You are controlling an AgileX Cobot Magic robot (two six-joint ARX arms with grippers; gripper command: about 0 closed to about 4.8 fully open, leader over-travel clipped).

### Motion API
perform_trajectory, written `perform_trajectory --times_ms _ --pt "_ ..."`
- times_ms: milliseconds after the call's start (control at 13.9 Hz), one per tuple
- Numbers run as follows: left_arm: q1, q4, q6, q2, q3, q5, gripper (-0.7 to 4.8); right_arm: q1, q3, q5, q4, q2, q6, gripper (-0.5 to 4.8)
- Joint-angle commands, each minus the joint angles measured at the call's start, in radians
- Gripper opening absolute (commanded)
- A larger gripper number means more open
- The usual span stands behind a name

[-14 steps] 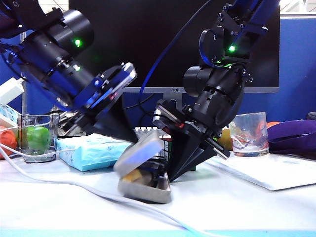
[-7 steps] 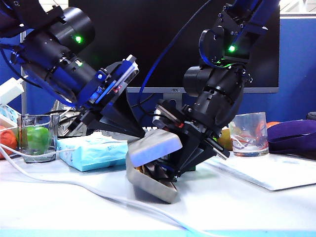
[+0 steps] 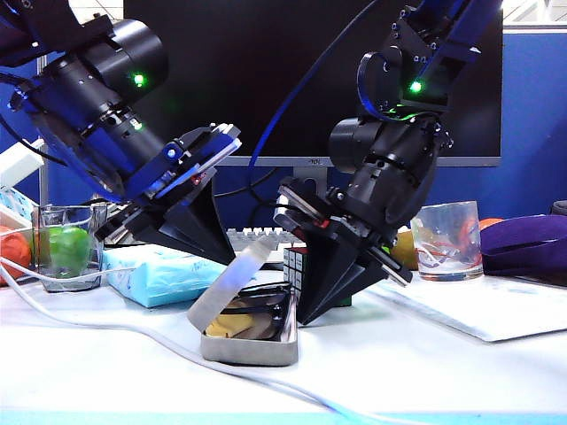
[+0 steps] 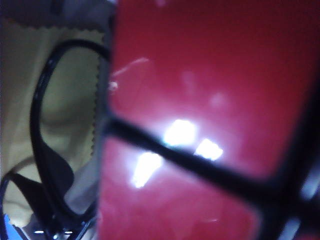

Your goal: Pick up the glasses, fold the temples of the glasses, place the glasses into the glasses case, and finally close the glasses case.

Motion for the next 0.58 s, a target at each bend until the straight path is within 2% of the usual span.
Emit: perform_trajectory --times_ms 72,289,577 --pt "-0.003 -0.029 0.005 -0.024 0.001 -0.071 -0.04 0.003 0.004 -0.013 -0.003 -0.015 0.0 -0.06" --pt "-0.003 -0.024 0.005 -0.076 0.004 -0.102 -0.04 0.003 0.005 -0.012 0.006 -0.026 0.0 -0.06" --pt "-0.003 -0.027 0.005 -0.087 0.007 -0.035 -0.04 0.003 0.005 -0.013 0.006 -0.026 0.0 -0.06"
